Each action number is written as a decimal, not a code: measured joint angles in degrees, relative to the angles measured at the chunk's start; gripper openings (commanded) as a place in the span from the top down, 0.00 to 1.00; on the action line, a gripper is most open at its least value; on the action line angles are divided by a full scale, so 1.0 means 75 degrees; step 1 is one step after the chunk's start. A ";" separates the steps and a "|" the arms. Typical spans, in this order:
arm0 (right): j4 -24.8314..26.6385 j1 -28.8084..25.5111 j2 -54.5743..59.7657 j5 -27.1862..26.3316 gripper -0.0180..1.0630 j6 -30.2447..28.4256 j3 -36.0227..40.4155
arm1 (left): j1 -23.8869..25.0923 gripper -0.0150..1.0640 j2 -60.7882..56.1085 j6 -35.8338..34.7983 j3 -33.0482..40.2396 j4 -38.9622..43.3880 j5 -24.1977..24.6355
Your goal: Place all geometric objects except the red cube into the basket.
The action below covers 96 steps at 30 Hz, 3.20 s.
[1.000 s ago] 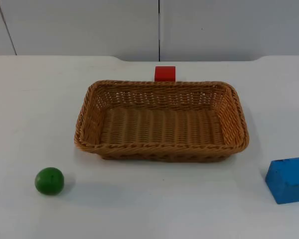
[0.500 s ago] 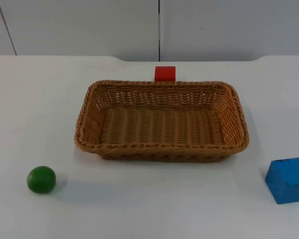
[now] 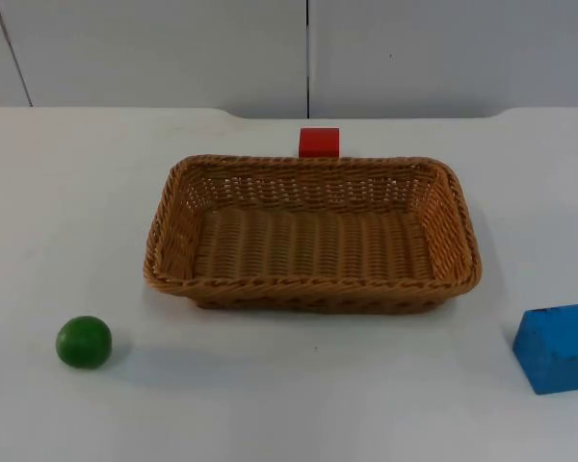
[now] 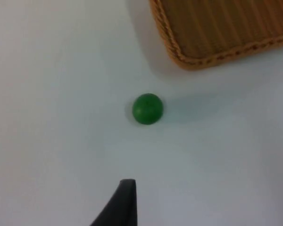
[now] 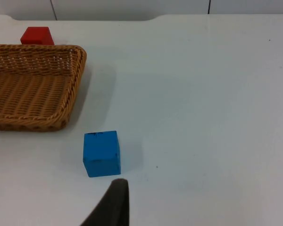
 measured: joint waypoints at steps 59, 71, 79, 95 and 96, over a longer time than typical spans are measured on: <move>0.0000 0.0000 0.0000 0.0000 0.01 -0.0018 0.0000 | -0.2104 0.23 0.9291 -0.2296 -0.0022 0.3068 -0.7027; 0.0000 0.0000 0.0000 0.0000 0.01 -0.0018 0.0000 | -0.2104 0.99 0.9051 -0.2354 -0.0022 0.2652 -0.6574; 0.0000 0.0000 0.0000 0.0000 0.01 -0.0018 0.0000 | -0.2266 0.99 0.6617 -0.2378 -0.0008 0.1800 -0.5192; 0.0000 0.0000 0.0000 0.0000 0.01 -0.0018 0.0000 | -0.2401 0.99 0.5171 -0.2336 -0.0259 0.1701 -0.4947; 0.0000 0.0000 0.0000 0.0000 0.01 -0.0018 0.0000 | -0.2463 0.99 0.5356 -0.2309 -0.0449 0.1701 -0.4933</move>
